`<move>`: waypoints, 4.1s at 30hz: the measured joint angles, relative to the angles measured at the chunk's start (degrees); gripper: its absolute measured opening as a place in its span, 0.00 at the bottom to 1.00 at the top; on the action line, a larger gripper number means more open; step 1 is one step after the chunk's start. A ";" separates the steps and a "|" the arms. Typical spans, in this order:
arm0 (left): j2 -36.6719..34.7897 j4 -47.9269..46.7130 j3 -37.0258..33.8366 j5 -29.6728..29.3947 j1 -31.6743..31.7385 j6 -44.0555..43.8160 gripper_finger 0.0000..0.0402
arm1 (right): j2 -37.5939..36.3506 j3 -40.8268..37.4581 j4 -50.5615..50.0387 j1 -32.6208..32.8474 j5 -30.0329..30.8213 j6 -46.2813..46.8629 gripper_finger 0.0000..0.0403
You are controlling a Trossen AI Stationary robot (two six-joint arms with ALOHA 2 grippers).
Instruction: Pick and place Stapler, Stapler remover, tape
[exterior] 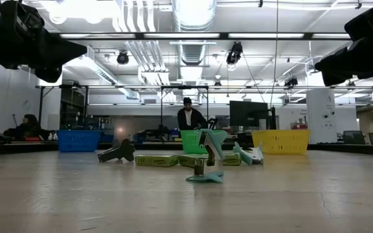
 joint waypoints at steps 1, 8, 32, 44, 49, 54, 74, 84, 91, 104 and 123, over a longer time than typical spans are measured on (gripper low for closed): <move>0.01 -0.01 0.01 0.00 -0.01 0.00 0.03 | 0.00 0.00 0.49 0.00 0.06 -1.16 0.02; 0.01 -0.01 -0.01 0.00 0.00 -0.02 0.03 | 0.02 -0.08 7.02 0.11 -1.71 19.00 0.02; 0.01 -0.28 -0.01 0.00 0.00 -0.02 0.03 | 25.14 1.83 14.18 28.87 9.46 67.32 0.37; 0.01 -0.15 -0.01 0.00 0.00 -0.02 0.03 | 52.73 19.25 9.04 38.57 11.75 79.52 0.47; 0.01 -0.13 0.00 0.00 -0.02 -0.01 0.03 | 63.06 34.79 -21.64 39.80 12.31 76.17 0.47; -0.01 -0.17 -0.01 0.00 -0.02 -0.02 0.03 | 71.52 40.63 -32.13 43.40 13.57 80.95 0.47; 0.01 -0.25 -0.01 0.00 -0.02 -0.01 0.03 | 85.56 41.59 -37.88 48.15 5.62 92.01 0.46; 0.01 -0.17 -0.01 0.00 0.00 0.00 0.03 | 91.73 41.70 -33.27 48.15 5.42 87.84 0.33; -0.01 -0.17 -0.01 0.00 -0.02 -0.02 0.03 | 90.86 41.66 -33.07 47.36 5.48 84.26 0.19; 0.01 -0.25 0.00 0.00 -0.01 -0.01 0.03 | 82.20 41.58 -36.15 36.27 14.88 73.29 0.14; 0.01 -0.20 -0.01 0.00 -0.02 0.00 0.03 | 77.16 52.19 -36.40 -13.29 14.50 30.46 0.13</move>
